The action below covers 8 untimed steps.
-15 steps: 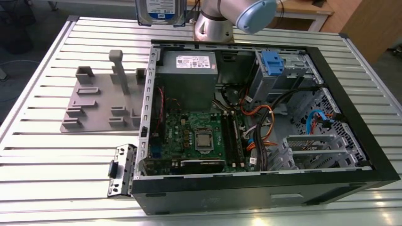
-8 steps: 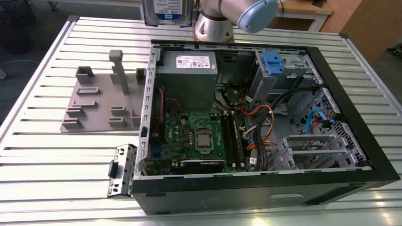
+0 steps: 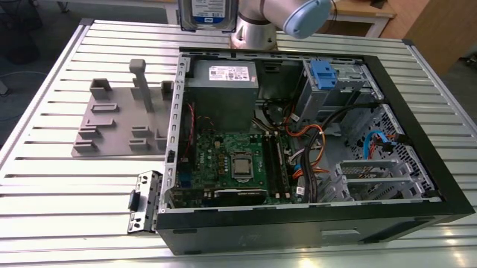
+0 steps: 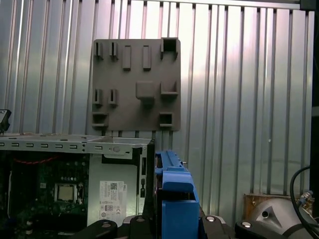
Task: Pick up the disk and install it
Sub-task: 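Pick up the disk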
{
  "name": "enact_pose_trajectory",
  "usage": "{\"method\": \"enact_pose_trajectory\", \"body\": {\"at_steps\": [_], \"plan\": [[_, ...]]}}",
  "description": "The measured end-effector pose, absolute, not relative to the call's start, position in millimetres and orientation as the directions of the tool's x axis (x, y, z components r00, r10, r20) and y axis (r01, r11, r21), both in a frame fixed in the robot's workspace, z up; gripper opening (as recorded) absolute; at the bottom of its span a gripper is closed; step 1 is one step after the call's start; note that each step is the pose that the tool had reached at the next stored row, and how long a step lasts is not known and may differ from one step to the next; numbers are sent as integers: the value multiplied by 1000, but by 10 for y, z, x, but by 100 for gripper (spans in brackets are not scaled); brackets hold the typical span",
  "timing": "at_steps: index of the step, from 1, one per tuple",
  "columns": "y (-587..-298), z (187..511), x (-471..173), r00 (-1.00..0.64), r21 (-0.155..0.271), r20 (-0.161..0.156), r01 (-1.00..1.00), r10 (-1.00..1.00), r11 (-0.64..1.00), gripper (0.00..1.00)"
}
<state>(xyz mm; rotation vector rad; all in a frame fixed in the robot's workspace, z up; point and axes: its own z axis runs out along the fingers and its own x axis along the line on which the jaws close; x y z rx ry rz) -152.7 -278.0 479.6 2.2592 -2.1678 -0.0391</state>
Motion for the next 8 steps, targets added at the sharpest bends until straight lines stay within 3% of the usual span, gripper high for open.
{"method": "enact_pose_trajectory", "body": {"at_steps": [8], "plan": [[-2781,4795,-1323,41,25,-11,-999,-999,-41,36]]}}
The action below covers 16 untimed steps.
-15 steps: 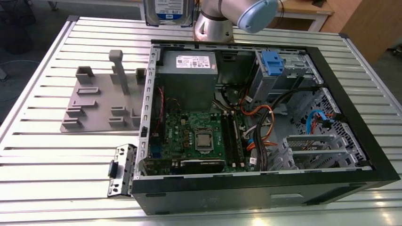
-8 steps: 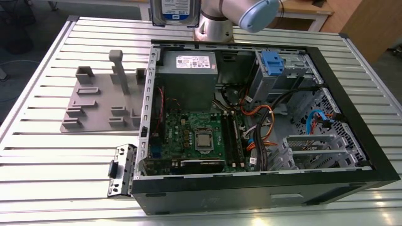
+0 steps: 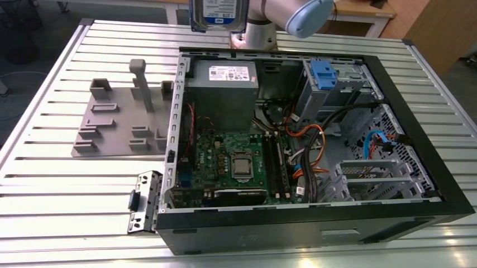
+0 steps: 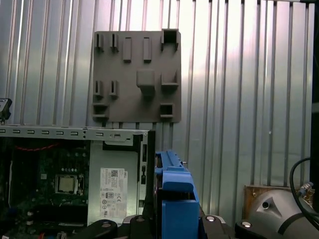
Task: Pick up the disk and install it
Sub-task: 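Pick up the disk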
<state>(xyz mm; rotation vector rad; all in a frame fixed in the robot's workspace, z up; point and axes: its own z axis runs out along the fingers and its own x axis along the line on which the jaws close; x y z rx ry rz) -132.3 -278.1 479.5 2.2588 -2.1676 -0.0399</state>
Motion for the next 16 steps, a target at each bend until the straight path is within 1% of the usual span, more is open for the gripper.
{"method": "enact_pose_trajectory", "body": {"at_steps": [8,16], "plan": [[-2790,4795,-1113,41,27,-11,-999,-999,-41,36],[-2930,4795,-1085,40,27,-11,-999,-999,-41,36]]}}
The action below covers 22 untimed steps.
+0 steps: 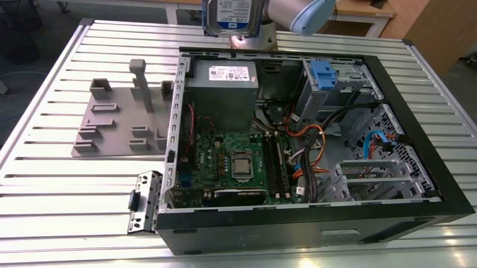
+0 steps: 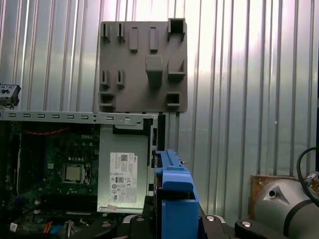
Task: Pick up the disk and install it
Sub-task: 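Pick up the disk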
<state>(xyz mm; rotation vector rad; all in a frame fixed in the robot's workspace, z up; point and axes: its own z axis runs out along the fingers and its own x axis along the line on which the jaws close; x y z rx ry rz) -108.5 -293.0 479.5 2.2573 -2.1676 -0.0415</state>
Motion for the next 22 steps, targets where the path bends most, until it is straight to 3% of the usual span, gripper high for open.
{"method": "enact_pose_trajectory", "body": {"at_steps": [22], "plan": [[-3237,4795,-1032,40,27,-11,-999,-999,-40,36]]}}
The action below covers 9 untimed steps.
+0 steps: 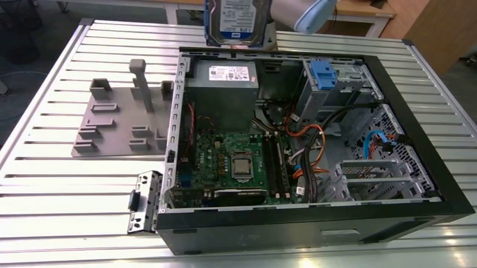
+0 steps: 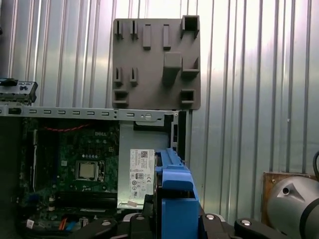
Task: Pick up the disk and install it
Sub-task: 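Pick up the disk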
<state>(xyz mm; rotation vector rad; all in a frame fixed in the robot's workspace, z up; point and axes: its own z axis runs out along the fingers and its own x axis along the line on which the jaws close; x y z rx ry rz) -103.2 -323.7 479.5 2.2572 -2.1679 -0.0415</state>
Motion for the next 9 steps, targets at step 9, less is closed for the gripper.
{"method": "enact_pose_trajectory", "body": {"at_steps": [9], "plan": [[-3310,4795,-1008,40,27,-11,-999,-999,-40,36]]}}
